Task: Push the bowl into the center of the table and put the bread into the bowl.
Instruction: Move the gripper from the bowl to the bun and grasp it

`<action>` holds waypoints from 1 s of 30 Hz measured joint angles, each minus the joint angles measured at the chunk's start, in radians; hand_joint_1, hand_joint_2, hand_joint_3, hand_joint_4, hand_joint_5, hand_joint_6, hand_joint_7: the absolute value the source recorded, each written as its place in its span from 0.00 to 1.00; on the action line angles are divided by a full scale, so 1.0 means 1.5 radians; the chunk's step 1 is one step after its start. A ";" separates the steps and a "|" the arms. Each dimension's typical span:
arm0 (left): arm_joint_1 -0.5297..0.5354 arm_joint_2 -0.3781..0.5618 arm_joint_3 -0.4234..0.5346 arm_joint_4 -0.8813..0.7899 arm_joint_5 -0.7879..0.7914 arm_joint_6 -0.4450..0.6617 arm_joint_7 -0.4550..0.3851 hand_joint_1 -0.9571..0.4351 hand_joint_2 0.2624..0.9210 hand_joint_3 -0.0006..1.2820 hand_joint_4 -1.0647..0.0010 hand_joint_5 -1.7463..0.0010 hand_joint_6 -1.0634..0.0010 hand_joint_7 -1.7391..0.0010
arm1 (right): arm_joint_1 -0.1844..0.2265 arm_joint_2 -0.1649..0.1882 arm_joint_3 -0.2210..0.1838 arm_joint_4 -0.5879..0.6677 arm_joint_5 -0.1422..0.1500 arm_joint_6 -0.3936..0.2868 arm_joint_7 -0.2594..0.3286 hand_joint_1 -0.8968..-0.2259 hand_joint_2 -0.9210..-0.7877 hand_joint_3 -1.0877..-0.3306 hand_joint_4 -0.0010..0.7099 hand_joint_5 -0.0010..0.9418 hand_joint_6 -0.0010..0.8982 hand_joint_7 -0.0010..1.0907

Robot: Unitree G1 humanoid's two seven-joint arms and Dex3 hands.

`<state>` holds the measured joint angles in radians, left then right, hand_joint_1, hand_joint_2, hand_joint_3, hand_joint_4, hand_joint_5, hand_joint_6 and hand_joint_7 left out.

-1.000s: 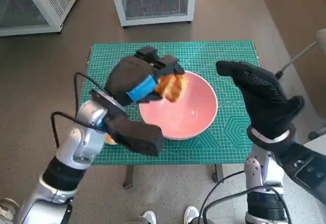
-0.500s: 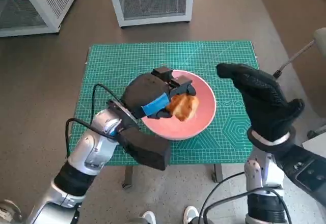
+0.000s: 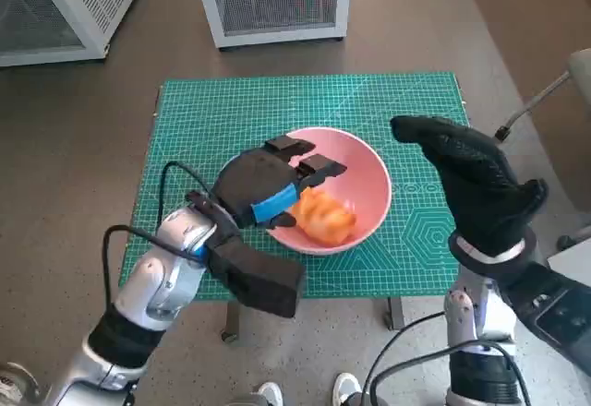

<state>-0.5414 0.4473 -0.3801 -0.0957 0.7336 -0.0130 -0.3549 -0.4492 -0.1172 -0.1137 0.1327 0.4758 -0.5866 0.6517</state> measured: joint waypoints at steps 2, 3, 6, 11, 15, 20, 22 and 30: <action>0.014 0.004 0.009 -0.032 -0.006 0.006 -0.014 0.35 0.84 0.01 0.89 1.00 0.77 0.93 | 0.000 0.000 0.000 0.000 -0.003 -0.002 -0.001 0.58 0.00 0.72 0.52 0.00 0.06 0.61; 0.023 0.007 0.016 -0.052 -0.011 0.009 -0.024 0.34 0.84 0.01 0.89 1.00 0.77 0.93 | 0.000 0.001 0.000 0.000 -0.005 -0.002 -0.001 0.58 0.00 0.71 0.52 0.00 0.06 0.61; 0.041 0.013 0.036 -0.099 -0.026 0.020 -0.047 0.34 0.84 0.01 0.90 1.00 0.77 0.94 | 0.001 0.002 0.001 0.000 -0.007 -0.005 -0.001 0.59 0.00 0.70 0.52 0.00 0.06 0.62; 0.070 0.031 0.082 -0.172 -0.049 0.044 -0.083 0.35 0.84 0.00 0.90 1.00 0.79 0.95 | 0.001 0.003 0.002 0.001 -0.007 -0.011 -0.001 0.59 0.00 0.69 0.52 0.00 0.05 0.63; 0.093 0.050 0.127 -0.219 -0.076 0.056 -0.106 0.36 0.83 0.00 0.89 1.00 0.79 0.96 | 0.001 0.002 0.002 0.002 -0.007 -0.013 -0.001 0.59 0.00 0.68 0.52 0.00 0.05 0.63; 0.119 0.082 0.189 -0.257 -0.108 0.066 -0.127 0.40 0.81 0.00 0.89 1.00 0.77 0.96 | 0.001 0.000 0.001 0.002 -0.007 -0.013 -0.001 0.57 0.00 0.68 0.52 0.00 0.05 0.63; 0.127 0.095 0.209 -0.267 -0.114 0.073 -0.135 0.41 0.80 0.00 0.89 1.00 0.77 0.96 | 0.001 0.000 0.000 0.002 -0.007 -0.013 -0.001 0.56 0.00 0.69 0.52 0.00 0.05 0.63; 0.162 0.131 0.258 -0.309 -0.102 0.118 -0.155 0.46 0.75 0.00 0.88 1.00 0.74 0.96 | 0.000 -0.003 -0.002 0.011 -0.006 -0.012 -0.001 0.57 0.00 0.69 0.52 0.00 0.05 0.63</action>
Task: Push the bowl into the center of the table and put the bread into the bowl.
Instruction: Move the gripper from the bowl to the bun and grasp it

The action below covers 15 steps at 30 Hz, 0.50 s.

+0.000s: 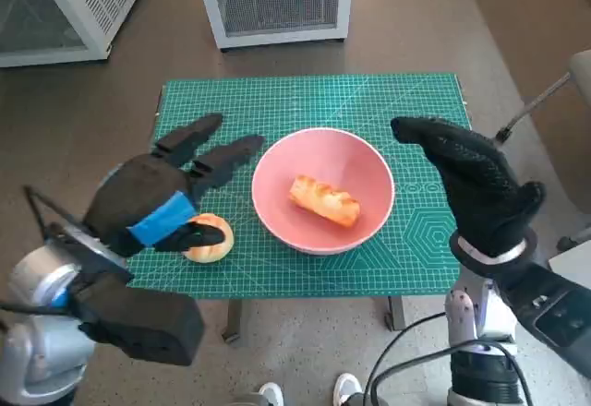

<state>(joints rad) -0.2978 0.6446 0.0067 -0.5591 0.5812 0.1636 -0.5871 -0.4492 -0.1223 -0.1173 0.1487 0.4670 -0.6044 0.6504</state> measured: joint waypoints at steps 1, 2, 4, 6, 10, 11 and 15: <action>0.005 0.003 0.003 -0.005 0.006 0.007 -0.002 0.46 0.75 0.00 0.88 1.00 0.74 0.96 | 0.000 0.000 0.000 0.000 0.000 0.001 0.000 0.57 0.00 0.69 0.52 0.00 0.05 0.63; 0.009 0.006 0.004 -0.008 0.009 0.012 -0.004 0.47 0.75 0.00 0.89 1.00 0.73 0.96 | 0.000 0.000 0.000 0.001 0.000 0.001 0.000 0.57 0.00 0.69 0.52 0.00 0.05 0.63; 0.016 0.009 0.008 -0.014 0.012 0.022 -0.007 0.47 0.74 0.00 0.89 1.00 0.73 0.96 | 0.000 0.000 0.001 0.001 0.000 0.003 0.000 0.57 0.00 0.69 0.52 0.00 0.05 0.63; 0.023 0.011 0.010 -0.018 0.018 0.031 -0.010 0.47 0.74 0.00 0.89 1.00 0.73 0.96 | 0.000 0.000 0.001 0.001 0.001 0.004 0.000 0.57 0.00 0.69 0.52 0.00 0.05 0.63; 0.029 0.012 0.010 -0.022 0.022 0.039 -0.011 0.48 0.74 0.00 0.89 1.00 0.72 0.97 | 0.000 0.000 0.001 0.001 0.001 0.004 0.000 0.57 0.00 0.69 0.52 0.00 0.05 0.64; 0.030 0.012 0.010 -0.023 0.022 0.040 -0.012 0.48 0.74 0.00 0.89 1.00 0.72 0.97 | 0.000 0.000 0.001 0.001 0.001 0.004 0.000 0.57 0.00 0.69 0.52 0.00 0.05 0.64; 0.039 0.011 0.008 -0.023 0.022 0.052 -0.011 0.47 0.72 0.00 0.91 1.00 0.75 0.98 | -0.001 0.000 0.001 0.003 0.009 0.012 0.008 0.56 0.00 0.69 0.51 0.00 0.04 0.63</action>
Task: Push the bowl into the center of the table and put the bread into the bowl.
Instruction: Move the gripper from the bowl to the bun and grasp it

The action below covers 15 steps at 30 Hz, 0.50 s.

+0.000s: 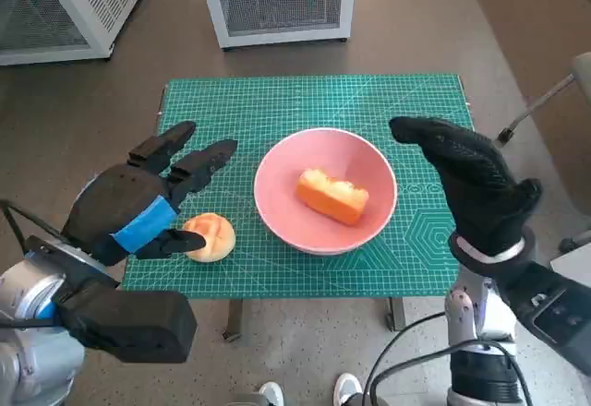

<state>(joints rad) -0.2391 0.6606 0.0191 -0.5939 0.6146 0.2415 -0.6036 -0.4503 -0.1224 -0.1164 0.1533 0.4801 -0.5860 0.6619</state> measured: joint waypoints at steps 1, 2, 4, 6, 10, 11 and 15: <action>0.006 -0.001 -0.001 0.003 0.000 0.003 0.001 0.47 0.72 0.00 0.91 1.00 0.75 0.98 | 0.000 0.000 0.000 0.001 0.004 0.003 0.003 0.56 0.00 0.69 0.51 0.00 0.03 0.63; 0.013 -0.002 -0.004 0.009 0.001 0.005 0.002 0.47 0.72 0.00 0.92 1.00 0.75 0.98 | 0.000 -0.001 0.000 0.002 0.007 0.006 0.006 0.55 0.00 0.69 0.51 0.00 0.03 0.63; 0.024 -0.005 -0.013 0.025 0.004 0.009 0.003 0.47 0.71 0.00 0.92 1.00 0.75 0.99 | 0.000 -0.004 -0.001 0.002 0.016 0.012 0.009 0.54 0.00 0.70 0.51 0.00 0.03 0.63; 0.033 -0.008 -0.021 0.038 0.007 0.015 0.003 0.48 0.70 0.00 0.92 1.00 0.75 0.99 | 0.000 -0.008 -0.003 0.002 0.019 0.016 0.012 0.53 0.00 0.71 0.51 0.00 0.03 0.62; 0.041 -0.016 -0.035 0.059 0.009 0.021 0.007 0.49 0.70 0.00 0.92 1.00 0.76 0.99 | 0.000 -0.012 -0.005 0.002 0.023 0.023 0.017 0.53 0.00 0.72 0.51 0.00 0.04 0.62; 0.041 -0.017 -0.037 0.062 0.009 0.021 0.008 0.50 0.69 0.00 0.92 1.00 0.76 0.99 | 0.000 -0.013 -0.005 0.002 0.023 0.025 0.017 0.53 0.00 0.72 0.51 0.00 0.04 0.62; 0.040 -0.023 -0.050 0.081 0.011 0.036 0.009 0.51 0.69 0.00 0.93 1.00 0.76 0.99 | 0.000 -0.015 -0.007 -0.001 0.029 0.034 0.022 0.53 0.00 0.72 0.51 0.00 0.04 0.63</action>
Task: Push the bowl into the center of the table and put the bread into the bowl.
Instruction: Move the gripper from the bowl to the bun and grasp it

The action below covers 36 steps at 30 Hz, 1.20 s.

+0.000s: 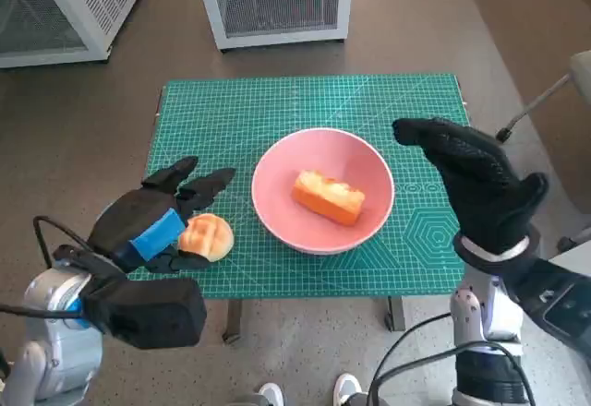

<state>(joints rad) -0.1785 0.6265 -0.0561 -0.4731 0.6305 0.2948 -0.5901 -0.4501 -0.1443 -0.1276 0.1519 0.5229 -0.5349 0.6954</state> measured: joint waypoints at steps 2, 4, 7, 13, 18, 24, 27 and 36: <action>0.000 -0.002 -0.008 0.009 0.002 0.012 -0.001 0.51 0.69 0.00 0.93 1.00 0.76 0.99 | 0.000 -0.002 -0.002 -0.002 0.005 0.004 0.003 0.54 0.00 0.72 0.51 0.00 0.04 0.62; 0.000 -0.002 -0.015 0.017 0.005 0.022 -0.003 0.51 0.70 0.00 0.93 1.00 0.76 1.00 | 0.000 -0.003 -0.004 -0.003 0.010 0.005 0.005 0.54 0.00 0.72 0.51 0.00 0.04 0.62; -0.003 -0.004 -0.029 0.034 0.014 0.036 -0.004 0.52 0.70 0.00 0.92 1.00 0.76 1.00 | 0.000 -0.005 -0.007 -0.004 0.015 0.006 0.007 0.54 0.00 0.72 0.51 0.00 0.03 0.62; -0.020 -0.017 -0.057 0.071 0.022 0.072 -0.007 0.55 0.70 0.00 0.91 1.00 0.77 1.00 | 0.000 -0.006 -0.009 -0.004 0.016 0.007 0.014 0.54 0.00 0.72 0.51 0.00 0.03 0.61; -0.033 -0.032 -0.073 0.094 0.021 0.093 -0.007 0.58 0.71 0.00 0.89 0.99 0.75 0.99 | 0.001 -0.006 -0.011 -0.003 0.016 0.007 0.018 0.54 0.00 0.72 0.51 0.00 0.03 0.61; -0.047 -0.044 -0.090 0.141 0.021 0.100 0.005 0.62 0.71 0.00 0.85 0.99 0.72 0.99 | 0.001 -0.006 -0.012 -0.003 0.016 0.011 0.018 0.54 0.00 0.72 0.51 0.00 0.03 0.61; -0.056 -0.047 -0.098 0.170 0.021 0.100 0.012 0.64 0.72 0.01 0.82 0.98 0.70 0.98 | 0.002 -0.006 -0.013 -0.005 0.016 0.015 0.018 0.54 0.00 0.73 0.51 0.00 0.03 0.60; -0.094 -0.053 -0.130 0.261 0.027 0.108 0.023 0.72 0.78 0.02 0.66 0.97 0.57 0.96 | 0.003 -0.006 -0.015 -0.006 0.017 0.019 0.022 0.54 0.00 0.74 0.50 0.00 0.03 0.60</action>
<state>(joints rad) -0.3197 0.5475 -0.2507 -0.0816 0.6704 0.4571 -0.5556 -0.4458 -0.1529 -0.1502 0.1434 0.5487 -0.5066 0.7281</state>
